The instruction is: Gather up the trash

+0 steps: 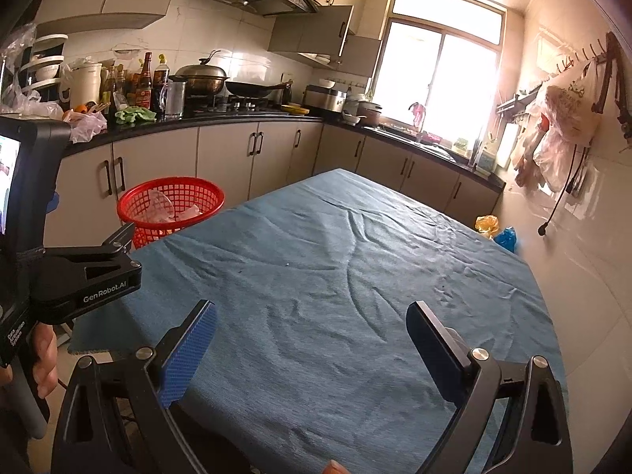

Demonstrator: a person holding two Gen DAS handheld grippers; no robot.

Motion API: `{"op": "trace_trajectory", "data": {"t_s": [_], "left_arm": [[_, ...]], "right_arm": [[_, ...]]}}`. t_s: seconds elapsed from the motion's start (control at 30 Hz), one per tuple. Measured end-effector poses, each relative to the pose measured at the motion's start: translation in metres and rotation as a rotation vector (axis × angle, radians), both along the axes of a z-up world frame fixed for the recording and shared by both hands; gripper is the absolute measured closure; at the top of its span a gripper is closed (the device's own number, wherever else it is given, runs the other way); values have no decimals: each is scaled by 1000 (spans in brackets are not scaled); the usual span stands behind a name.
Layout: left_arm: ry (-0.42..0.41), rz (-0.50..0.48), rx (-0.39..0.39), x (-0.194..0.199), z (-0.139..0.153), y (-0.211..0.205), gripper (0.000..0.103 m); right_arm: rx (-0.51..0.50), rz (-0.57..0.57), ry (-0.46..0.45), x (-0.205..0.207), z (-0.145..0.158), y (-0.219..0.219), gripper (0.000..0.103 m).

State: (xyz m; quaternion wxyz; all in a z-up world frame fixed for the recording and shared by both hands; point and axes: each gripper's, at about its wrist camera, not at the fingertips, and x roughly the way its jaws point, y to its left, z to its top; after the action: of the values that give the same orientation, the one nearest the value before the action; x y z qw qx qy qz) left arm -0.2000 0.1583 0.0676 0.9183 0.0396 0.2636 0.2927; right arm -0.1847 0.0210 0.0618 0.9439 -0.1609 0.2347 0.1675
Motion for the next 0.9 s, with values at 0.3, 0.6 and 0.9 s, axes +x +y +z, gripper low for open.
{"op": "trace_trajectory", "data": {"t_s": [0.3,0.6,0.9], "left_arm": [[0,-9,16,0,0,-9,0],[4,-10,14,0,0,-9,0],[6,-6,15,-1,-1,-8,0]], "right_arm": [[-4,-25,13,2,-2,-5,5],[-10,-31,31,4,-6,-3,4],[-15,-30,39,5,-8,-2,4]]}}
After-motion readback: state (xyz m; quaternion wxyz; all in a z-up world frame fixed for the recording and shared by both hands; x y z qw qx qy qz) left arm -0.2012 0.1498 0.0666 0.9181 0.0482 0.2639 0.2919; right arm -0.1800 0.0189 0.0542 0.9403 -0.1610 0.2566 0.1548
